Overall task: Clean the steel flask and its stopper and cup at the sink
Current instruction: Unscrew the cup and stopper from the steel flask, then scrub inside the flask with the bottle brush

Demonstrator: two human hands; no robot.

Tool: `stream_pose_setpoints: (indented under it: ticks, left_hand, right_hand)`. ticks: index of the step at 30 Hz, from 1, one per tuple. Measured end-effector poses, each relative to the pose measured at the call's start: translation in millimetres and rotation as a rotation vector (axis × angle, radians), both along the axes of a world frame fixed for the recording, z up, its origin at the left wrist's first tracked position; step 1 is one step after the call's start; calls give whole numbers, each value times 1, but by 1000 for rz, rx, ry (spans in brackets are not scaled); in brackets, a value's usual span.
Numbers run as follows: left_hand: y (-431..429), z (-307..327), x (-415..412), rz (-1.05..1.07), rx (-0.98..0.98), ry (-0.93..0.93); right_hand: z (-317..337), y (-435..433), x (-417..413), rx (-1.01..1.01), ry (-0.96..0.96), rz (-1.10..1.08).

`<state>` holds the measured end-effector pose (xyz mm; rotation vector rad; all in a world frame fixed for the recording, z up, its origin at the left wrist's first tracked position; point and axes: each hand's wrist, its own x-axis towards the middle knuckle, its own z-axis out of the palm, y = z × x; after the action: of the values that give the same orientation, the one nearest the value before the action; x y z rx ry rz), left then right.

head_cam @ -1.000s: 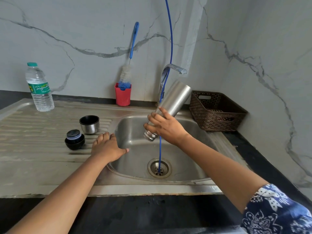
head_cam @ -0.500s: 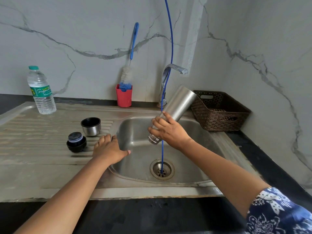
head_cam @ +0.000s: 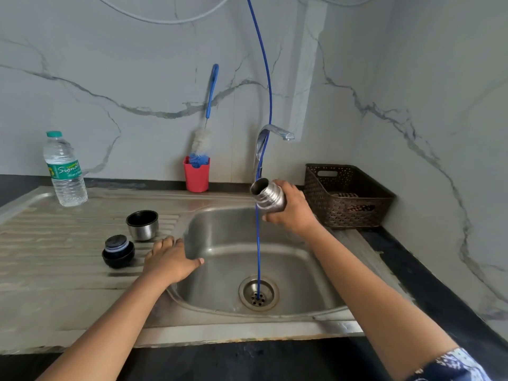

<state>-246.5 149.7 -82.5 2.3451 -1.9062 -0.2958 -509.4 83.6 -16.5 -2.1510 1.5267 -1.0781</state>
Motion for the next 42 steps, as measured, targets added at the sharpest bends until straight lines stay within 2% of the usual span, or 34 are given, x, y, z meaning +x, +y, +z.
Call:
stream_pose_setpoints:
  ticks: [3, 6, 10, 12, 15, 21, 26, 31, 37, 39, 40, 42]
  left_hand:
    - [0, 4, 1, 5, 10, 50]
    - [-3, 11, 2, -13, -52, 165]
    - [-2, 24, -4, -256, -237, 539]
    - [0, 31, -12, -342, -286, 643]
    - [-3, 35, -22, -396, -328, 721]
    - [-7, 44, -43, -410, -272, 772]
    - [-14, 47, -31, -302, -480, 805]
    - [-24, 67, 1, -201, -579, 694]
    - [-42, 103, 58, -92, -719, 662]
    - [-51, 112, 78, -54, -722, 620]
    - [-56, 115, 90, -37, -726, 595]
    - [-66, 120, 113, -15, -726, 547]
  right_hand:
    - [7, 5, -10, 184, -424, 113]
    - [20, 13, -13, 257, -577, 165]
    - [34, 16, -10, 269, -644, 195]
    - [39, 16, -6, 278, -655, 207]
    - [47, 19, 4, 293, -688, 237]
    - [52, 16, 31, 321, -752, 261]
    - [62, 10, 60, 333, -806, 305]
    - [77, -3, 106, 338, -806, 335]
    - [114, -26, 153, 331, -781, 519]
    - [124, -59, 161, 154, -614, 437]
    - [128, -81, 162, 11, -455, 353]
    - [133, -127, 157, -268, -17, 187]
